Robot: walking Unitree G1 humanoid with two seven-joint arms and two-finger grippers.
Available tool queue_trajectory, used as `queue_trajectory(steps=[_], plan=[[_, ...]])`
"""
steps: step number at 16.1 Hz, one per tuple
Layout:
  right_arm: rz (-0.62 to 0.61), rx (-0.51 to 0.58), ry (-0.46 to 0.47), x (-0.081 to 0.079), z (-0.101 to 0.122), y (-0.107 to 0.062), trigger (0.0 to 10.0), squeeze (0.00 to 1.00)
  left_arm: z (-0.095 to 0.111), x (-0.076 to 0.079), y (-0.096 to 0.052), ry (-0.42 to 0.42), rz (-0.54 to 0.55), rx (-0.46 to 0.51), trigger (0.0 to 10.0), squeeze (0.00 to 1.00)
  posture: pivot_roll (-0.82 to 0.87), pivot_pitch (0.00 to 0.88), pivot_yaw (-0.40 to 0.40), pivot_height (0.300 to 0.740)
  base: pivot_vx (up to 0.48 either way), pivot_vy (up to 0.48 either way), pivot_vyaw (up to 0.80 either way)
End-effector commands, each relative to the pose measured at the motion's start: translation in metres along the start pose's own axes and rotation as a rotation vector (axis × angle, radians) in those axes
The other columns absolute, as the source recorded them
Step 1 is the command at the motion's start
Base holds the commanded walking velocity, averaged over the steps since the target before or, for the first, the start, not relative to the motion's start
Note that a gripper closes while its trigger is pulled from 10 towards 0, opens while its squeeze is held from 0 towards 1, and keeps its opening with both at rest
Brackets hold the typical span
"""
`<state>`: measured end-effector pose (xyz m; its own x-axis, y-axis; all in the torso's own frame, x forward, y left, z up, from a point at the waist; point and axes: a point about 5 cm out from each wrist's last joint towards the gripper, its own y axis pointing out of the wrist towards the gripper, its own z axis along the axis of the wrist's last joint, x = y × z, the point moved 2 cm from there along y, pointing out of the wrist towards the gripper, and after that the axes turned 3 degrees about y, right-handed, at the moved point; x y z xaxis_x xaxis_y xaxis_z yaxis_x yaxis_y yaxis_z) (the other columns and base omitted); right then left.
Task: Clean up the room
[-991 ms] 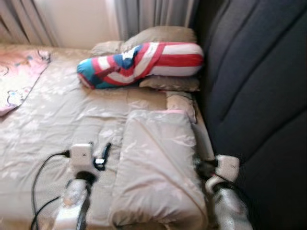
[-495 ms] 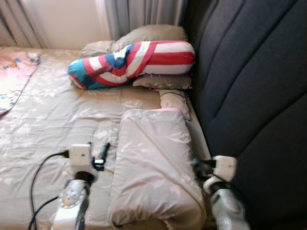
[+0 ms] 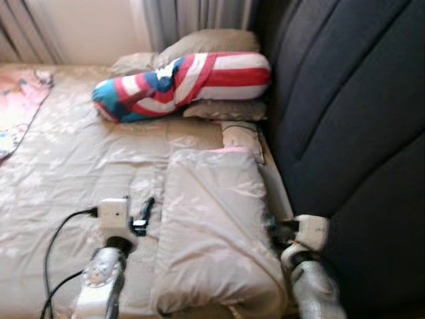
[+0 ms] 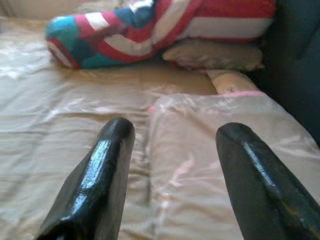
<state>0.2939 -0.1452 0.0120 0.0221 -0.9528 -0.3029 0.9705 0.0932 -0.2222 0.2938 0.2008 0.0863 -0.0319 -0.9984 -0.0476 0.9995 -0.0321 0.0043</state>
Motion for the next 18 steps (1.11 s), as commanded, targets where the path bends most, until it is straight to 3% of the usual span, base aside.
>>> queue_trajectory(steps=[1,18], plan=[[-0.037,-0.008,-0.003,0.013,0.000,-0.003,10.0,0.00,-0.002,0.007,0.000,0.003,-0.021,-0.014,10.0,0.00,0.00,0.069,-0.067,0.740,0.000,0.480,0.00],[0.002,-0.018,-0.015,0.009,-0.002,-0.004,10.0,0.00,0.000,0.017,0.002,0.001,-0.049,-0.009,10.0,0.00,0.00,0.071,-0.060,0.740,0.000,0.000,0.00]])
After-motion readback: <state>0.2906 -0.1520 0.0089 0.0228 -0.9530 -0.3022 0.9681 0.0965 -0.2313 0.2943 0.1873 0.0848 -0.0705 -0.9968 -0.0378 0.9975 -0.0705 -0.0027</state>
